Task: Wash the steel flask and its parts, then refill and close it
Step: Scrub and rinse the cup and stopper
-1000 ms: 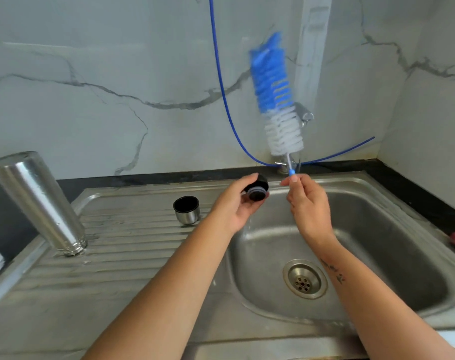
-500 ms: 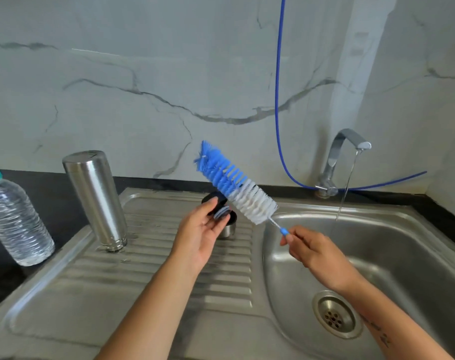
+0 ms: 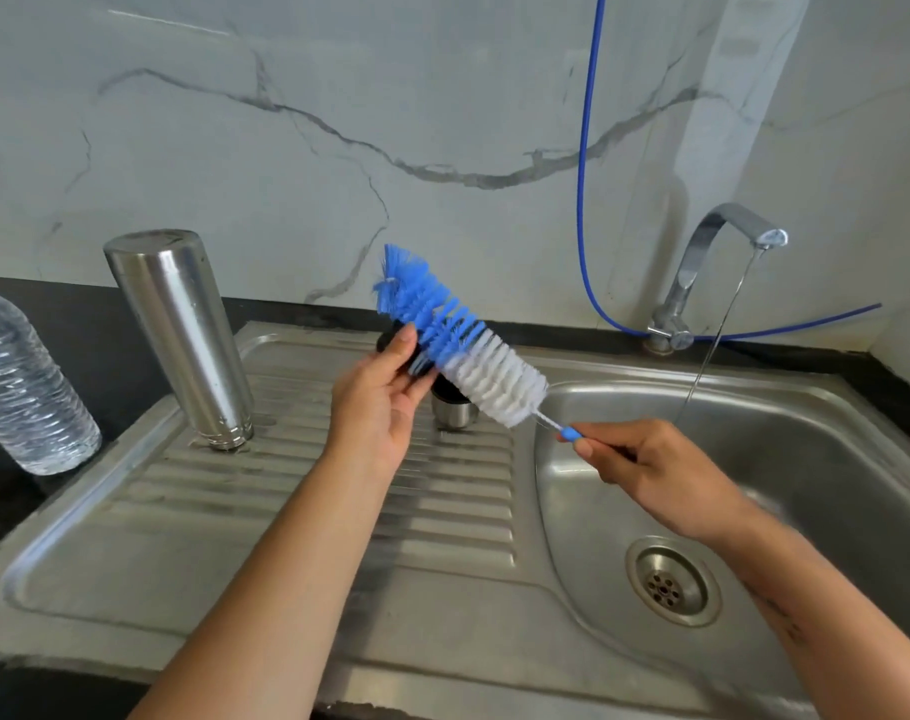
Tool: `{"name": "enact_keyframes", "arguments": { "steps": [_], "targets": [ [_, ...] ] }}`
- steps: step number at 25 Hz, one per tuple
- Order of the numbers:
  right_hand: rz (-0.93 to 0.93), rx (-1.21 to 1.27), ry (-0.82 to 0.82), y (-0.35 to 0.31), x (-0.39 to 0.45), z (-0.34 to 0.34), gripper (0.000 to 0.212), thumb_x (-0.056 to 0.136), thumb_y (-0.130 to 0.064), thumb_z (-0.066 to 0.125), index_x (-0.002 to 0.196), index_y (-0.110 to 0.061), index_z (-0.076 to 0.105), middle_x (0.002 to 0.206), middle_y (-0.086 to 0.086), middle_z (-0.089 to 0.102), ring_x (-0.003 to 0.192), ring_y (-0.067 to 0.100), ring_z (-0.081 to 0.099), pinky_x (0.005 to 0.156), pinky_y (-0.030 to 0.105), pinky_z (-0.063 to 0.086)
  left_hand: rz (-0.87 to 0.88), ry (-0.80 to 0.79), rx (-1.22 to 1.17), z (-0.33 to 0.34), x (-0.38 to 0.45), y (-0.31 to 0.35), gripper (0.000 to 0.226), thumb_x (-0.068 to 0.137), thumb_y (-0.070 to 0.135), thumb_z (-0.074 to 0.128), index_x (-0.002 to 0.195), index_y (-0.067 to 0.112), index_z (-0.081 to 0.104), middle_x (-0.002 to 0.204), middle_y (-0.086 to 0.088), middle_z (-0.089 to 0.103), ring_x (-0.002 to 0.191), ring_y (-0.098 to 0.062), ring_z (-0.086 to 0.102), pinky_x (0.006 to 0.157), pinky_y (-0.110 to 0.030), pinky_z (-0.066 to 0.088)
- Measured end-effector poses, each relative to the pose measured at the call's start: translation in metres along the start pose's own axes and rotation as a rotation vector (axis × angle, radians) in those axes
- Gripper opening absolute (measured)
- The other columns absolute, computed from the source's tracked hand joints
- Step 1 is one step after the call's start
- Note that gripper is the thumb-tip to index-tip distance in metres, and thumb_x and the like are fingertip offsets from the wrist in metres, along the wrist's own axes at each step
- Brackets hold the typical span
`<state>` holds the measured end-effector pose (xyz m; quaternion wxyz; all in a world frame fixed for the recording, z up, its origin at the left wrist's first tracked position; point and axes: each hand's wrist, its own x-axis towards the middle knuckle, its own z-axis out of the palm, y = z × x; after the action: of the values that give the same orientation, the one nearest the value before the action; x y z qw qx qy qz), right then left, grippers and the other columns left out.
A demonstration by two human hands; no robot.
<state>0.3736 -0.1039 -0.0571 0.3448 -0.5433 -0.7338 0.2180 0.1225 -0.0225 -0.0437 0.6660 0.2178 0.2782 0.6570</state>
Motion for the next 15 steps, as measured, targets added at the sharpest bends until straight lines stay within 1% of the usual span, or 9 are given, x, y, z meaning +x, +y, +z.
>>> {"name": "enact_keyframes", "arguments": {
  "steps": [1, 5, 7, 9, 10, 11, 13, 14, 15],
  "targets": [
    [0.000, 0.018, -0.004, -0.001, 0.000, -0.001, 0.022, 0.101, -0.027, 0.060, 0.111, -0.035, 0.077, 0.059, -0.008, 0.035, 0.058, 0.007, 0.029, 0.056, 0.017, 0.031, -0.011, -0.007, -0.012, -0.001, 0.000, 0.001, 0.028, 0.096, 0.005, 0.064, 0.122, -0.003, 0.065, 0.111, -0.015, 0.076, 0.100, -0.023, 0.076, 0.093, -0.043, 0.059],
    [0.023, 0.007, 0.149, -0.007, 0.010, 0.007, 0.022, 0.103, -0.023, 0.058, 0.101, -0.013, 0.077, 0.057, -0.010, 0.036, 0.055, 0.008, 0.030, 0.052, 0.019, 0.029, -0.114, -0.143, 0.059, 0.013, -0.017, -0.019, 0.021, 0.098, 0.008, 0.062, 0.117, 0.003, 0.068, 0.110, -0.010, 0.077, 0.102, -0.020, 0.075, 0.093, -0.040, 0.060],
    [0.041, 0.056, 0.156, -0.006, 0.008, 0.009, 0.021, 0.103, -0.024, 0.057, 0.104, -0.018, 0.078, 0.058, -0.009, 0.037, 0.056, 0.007, 0.031, 0.052, 0.017, 0.030, -0.121, -0.157, 0.041, 0.013, -0.019, -0.020, 0.017, 0.100, 0.009, 0.059, 0.114, 0.006, 0.068, 0.108, -0.007, 0.078, 0.104, -0.019, 0.074, 0.099, -0.042, 0.057],
    [0.058, 0.094, 0.165, -0.004, 0.004, 0.006, 0.020, 0.103, -0.025, 0.057, 0.105, -0.028, 0.077, 0.060, -0.008, 0.038, 0.057, 0.008, 0.032, 0.053, 0.017, 0.031, -0.132, -0.139, 0.015, 0.010, -0.015, -0.017, 0.017, 0.102, 0.011, 0.057, 0.114, 0.004, 0.067, 0.110, -0.012, 0.076, 0.113, -0.026, 0.071, 0.102, -0.047, 0.054],
    [0.067, 0.088, 0.171, -0.002, 0.003, 0.003, 0.020, 0.103, -0.025, 0.057, 0.105, -0.028, 0.077, 0.060, -0.007, 0.038, 0.057, 0.008, 0.032, 0.053, 0.017, 0.031, -0.140, -0.122, 0.001, 0.009, -0.013, -0.015, 0.017, 0.103, 0.011, 0.055, 0.114, 0.002, 0.066, 0.112, -0.016, 0.075, 0.116, -0.030, 0.069, 0.101, -0.050, 0.053],
    [0.070, 0.067, 0.173, 0.000, 0.003, 0.002, 0.021, 0.103, -0.026, 0.057, 0.105, -0.022, 0.078, 0.060, -0.006, 0.038, 0.057, 0.009, 0.033, 0.054, 0.019, 0.032, -0.147, -0.112, -0.013, 0.009, -0.011, -0.014, 0.018, 0.103, 0.010, 0.054, 0.113, 0.000, 0.065, 0.112, -0.019, 0.074, 0.115, -0.033, 0.068, 0.101, -0.052, 0.053],
    [0.040, -0.011, 0.172, 0.001, 0.003, 0.001, 0.028, 0.103, -0.027, 0.056, 0.104, -0.006, 0.075, 0.060, -0.003, 0.038, 0.058, 0.011, 0.032, 0.056, 0.024, 0.033, -0.144, -0.136, 0.009, 0.011, -0.014, -0.014, 0.017, 0.103, 0.010, 0.056, 0.110, 0.000, 0.067, 0.108, -0.017, 0.075, 0.109, -0.030, 0.071, 0.098, -0.050, 0.056],
    [0.015, -0.051, 0.182, 0.000, 0.004, 0.003, 0.029, 0.103, -0.028, 0.056, 0.105, -0.004, 0.074, 0.060, -0.001, 0.038, 0.059, 0.011, 0.031, 0.055, 0.025, 0.032, -0.132, -0.159, 0.054, 0.013, -0.017, -0.016, 0.017, 0.101, 0.012, 0.058, 0.109, 0.001, 0.068, 0.108, -0.014, 0.077, 0.106, -0.026, 0.073, 0.096, -0.046, 0.058],
    [-0.009, -0.084, 0.200, -0.004, 0.005, 0.005, 0.027, 0.103, -0.027, 0.057, 0.107, -0.006, 0.073, 0.060, -0.001, 0.036, 0.058, 0.010, 0.028, 0.055, 0.025, 0.031, -0.120, -0.174, 0.099, 0.015, -0.019, -0.018, 0.017, 0.100, 0.013, 0.061, 0.109, 0.002, 0.069, 0.108, -0.012, 0.077, 0.105, -0.024, 0.074, 0.093, -0.043, 0.060]
  ]
}}
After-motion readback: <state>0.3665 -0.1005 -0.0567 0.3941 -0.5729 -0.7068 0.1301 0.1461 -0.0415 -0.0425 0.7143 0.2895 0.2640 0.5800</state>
